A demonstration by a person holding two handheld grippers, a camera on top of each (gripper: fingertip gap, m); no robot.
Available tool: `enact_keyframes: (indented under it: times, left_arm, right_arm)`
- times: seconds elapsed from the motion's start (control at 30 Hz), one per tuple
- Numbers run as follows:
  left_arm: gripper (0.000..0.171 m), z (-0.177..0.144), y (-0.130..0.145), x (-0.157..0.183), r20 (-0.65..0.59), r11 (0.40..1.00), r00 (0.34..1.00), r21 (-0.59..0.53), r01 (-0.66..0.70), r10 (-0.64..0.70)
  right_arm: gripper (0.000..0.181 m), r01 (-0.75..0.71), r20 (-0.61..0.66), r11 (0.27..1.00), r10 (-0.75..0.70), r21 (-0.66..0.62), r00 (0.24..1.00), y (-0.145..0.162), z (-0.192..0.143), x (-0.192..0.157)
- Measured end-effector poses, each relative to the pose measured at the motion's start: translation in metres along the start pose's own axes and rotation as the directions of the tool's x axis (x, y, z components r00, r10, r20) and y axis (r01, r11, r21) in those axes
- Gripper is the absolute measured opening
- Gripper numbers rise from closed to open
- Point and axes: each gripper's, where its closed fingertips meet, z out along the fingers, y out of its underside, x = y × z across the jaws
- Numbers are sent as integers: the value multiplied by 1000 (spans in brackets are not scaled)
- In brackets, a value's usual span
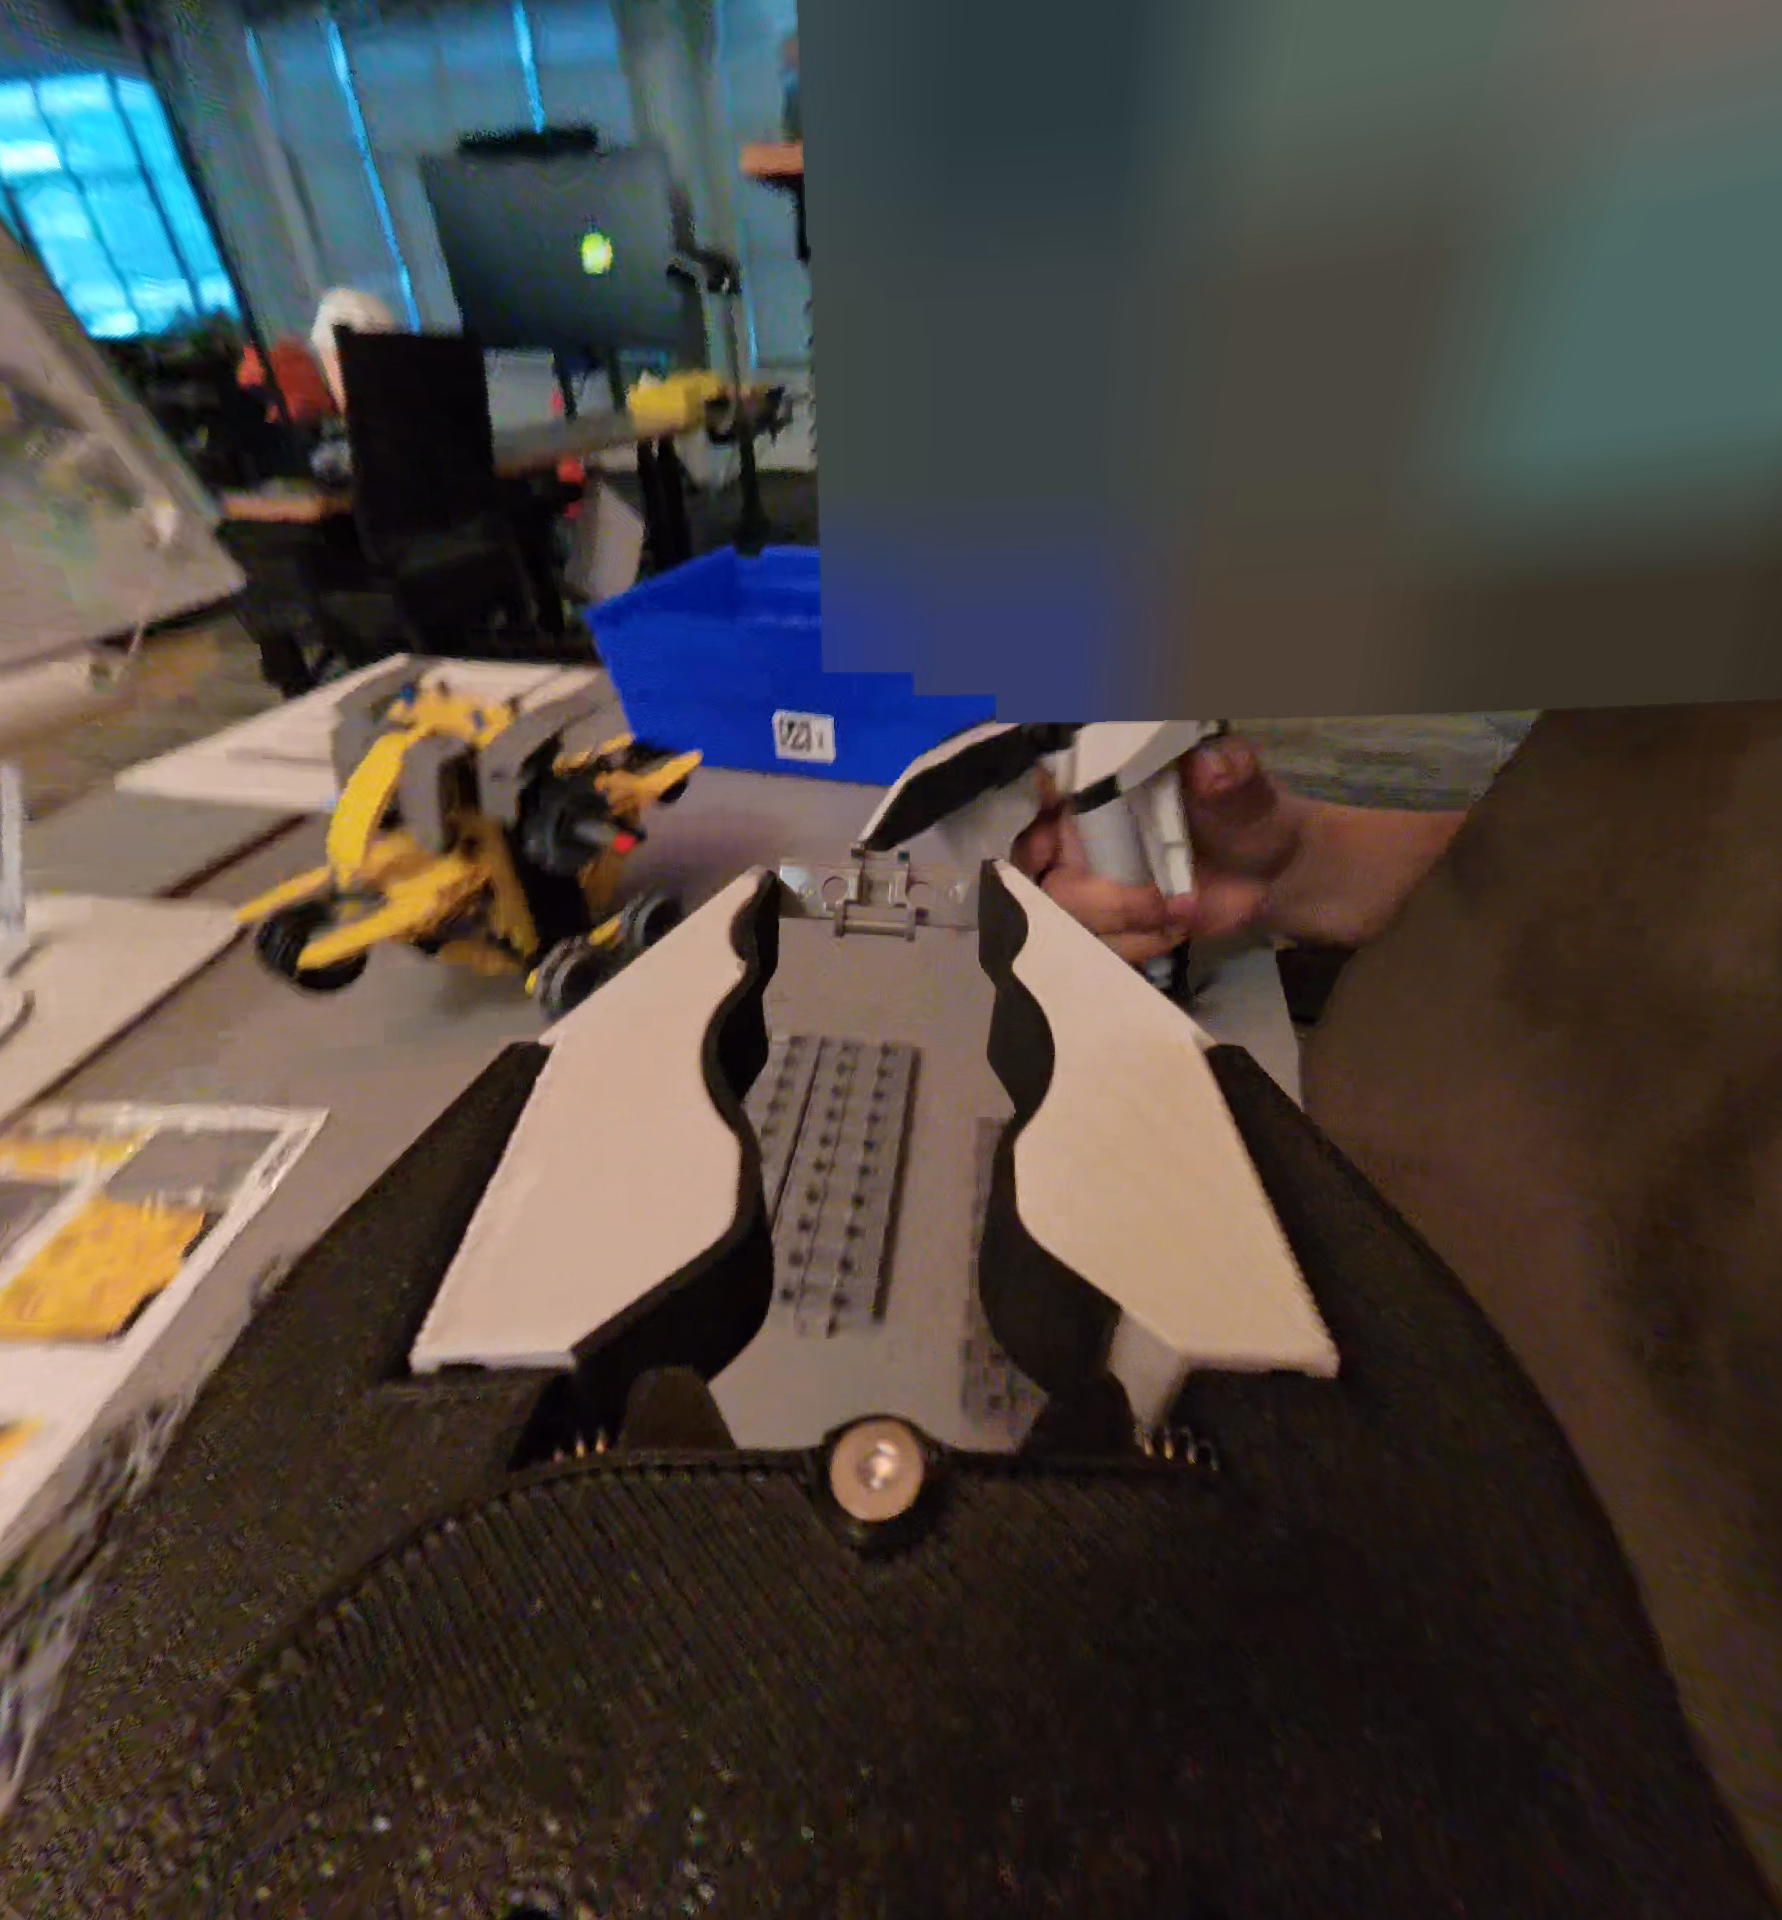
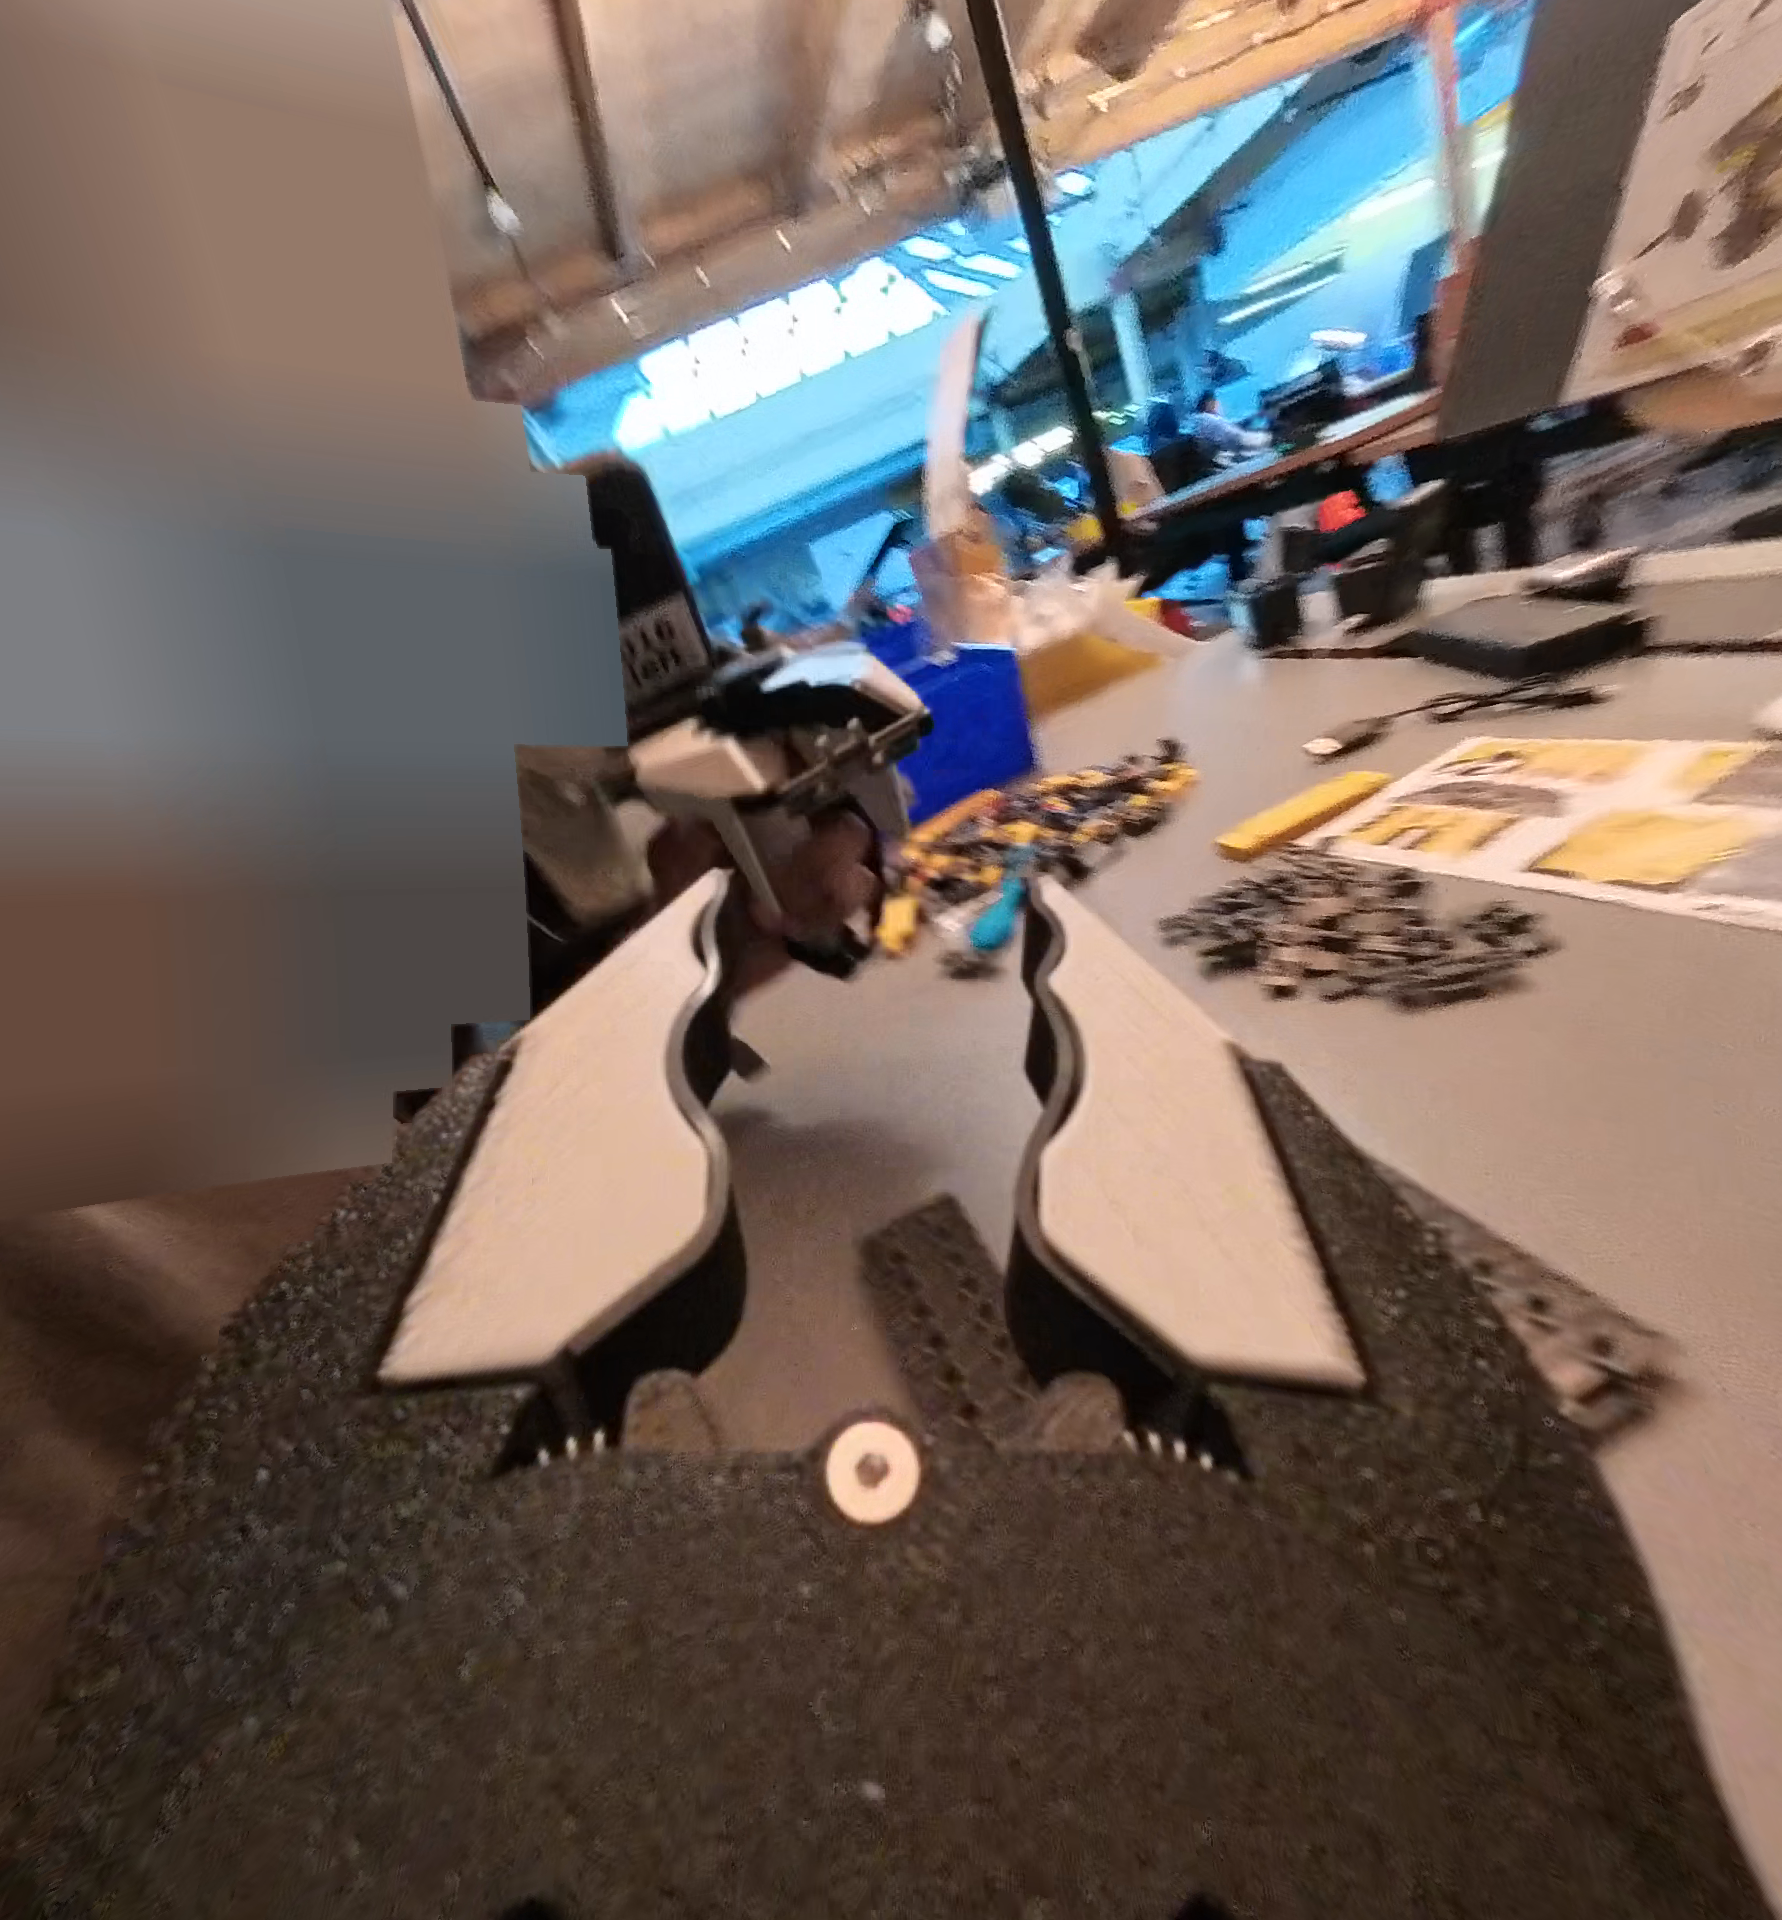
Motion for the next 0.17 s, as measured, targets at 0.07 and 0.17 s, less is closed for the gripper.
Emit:
enact_keyframes:
  times: [0.07,0.17]
  left_arm:
    - [36,13,-9,19,-30,997,997,36,-70,71]
    - [36,26,-19,36,-44,986,989,92,-136,141]
  right_arm:
    - [53,-152,96,987,147,42,984,-5,5,-8]
    - [50,-449,273,893,426,23,862,-8,6,-16]
